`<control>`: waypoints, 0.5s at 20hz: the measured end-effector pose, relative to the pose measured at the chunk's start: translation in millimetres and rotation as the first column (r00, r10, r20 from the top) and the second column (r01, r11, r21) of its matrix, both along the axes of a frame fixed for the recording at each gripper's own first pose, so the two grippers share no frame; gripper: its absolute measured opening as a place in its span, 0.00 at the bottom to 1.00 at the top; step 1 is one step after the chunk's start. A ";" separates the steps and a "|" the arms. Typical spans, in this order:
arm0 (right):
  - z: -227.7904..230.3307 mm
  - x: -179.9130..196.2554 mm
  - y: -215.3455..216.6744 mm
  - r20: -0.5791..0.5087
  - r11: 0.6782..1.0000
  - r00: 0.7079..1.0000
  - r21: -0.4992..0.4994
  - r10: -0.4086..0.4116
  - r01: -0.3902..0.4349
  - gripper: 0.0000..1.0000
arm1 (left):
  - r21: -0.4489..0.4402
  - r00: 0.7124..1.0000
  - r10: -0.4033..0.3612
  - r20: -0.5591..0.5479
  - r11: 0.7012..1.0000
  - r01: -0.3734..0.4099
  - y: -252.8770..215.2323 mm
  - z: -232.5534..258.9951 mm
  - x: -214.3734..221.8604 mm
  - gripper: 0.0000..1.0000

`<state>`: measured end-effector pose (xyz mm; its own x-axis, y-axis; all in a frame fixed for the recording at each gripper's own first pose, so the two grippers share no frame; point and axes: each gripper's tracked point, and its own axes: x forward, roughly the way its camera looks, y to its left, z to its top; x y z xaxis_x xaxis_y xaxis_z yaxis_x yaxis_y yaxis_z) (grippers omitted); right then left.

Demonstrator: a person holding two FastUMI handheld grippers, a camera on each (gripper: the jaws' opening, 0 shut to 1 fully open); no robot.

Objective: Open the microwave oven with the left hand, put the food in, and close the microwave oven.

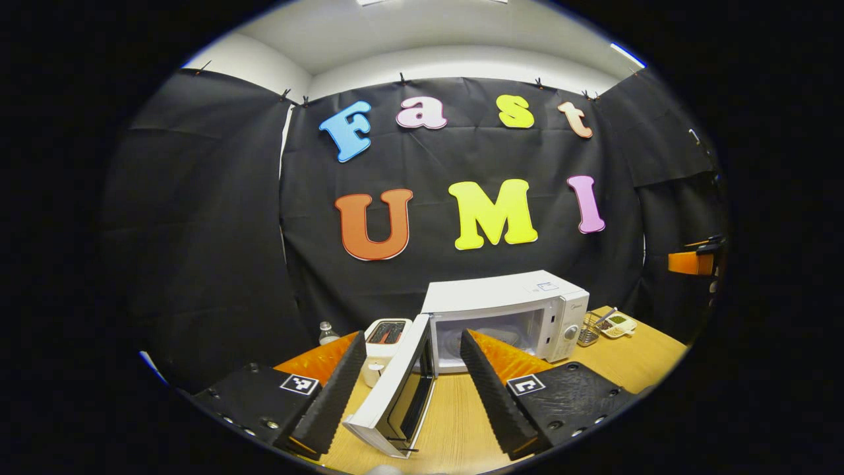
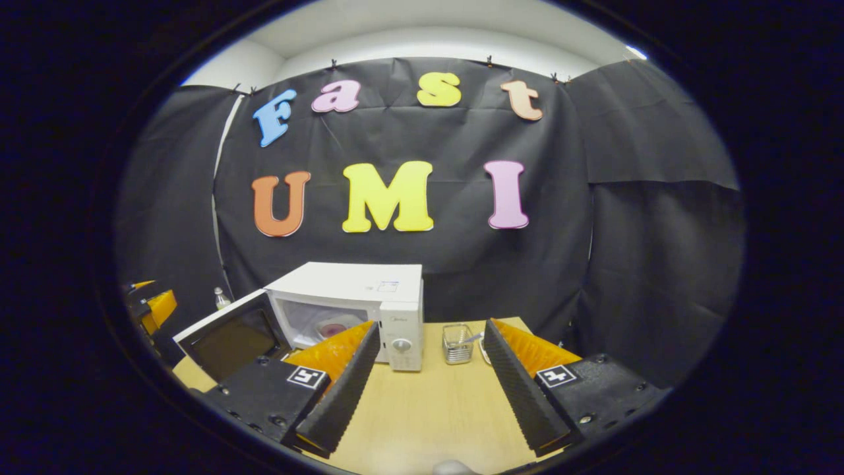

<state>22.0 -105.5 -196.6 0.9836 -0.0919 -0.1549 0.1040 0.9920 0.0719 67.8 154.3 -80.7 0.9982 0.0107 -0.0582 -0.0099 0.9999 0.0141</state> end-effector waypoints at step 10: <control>7.5 -14.6 14.2 -0.021 0.999 0.999 -0.005 0.032 -0.032 0.92 | 0.012 0.998 0.055 -0.007 0.998 -0.055 47.1 -30.2 -3.4 0.00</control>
<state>7.4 -91.3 -189.1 0.9827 -0.0610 -0.1747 0.0733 0.9952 0.0649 64.4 201.4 -110.9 0.9957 0.0660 -0.0649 -0.0644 0.9976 0.0259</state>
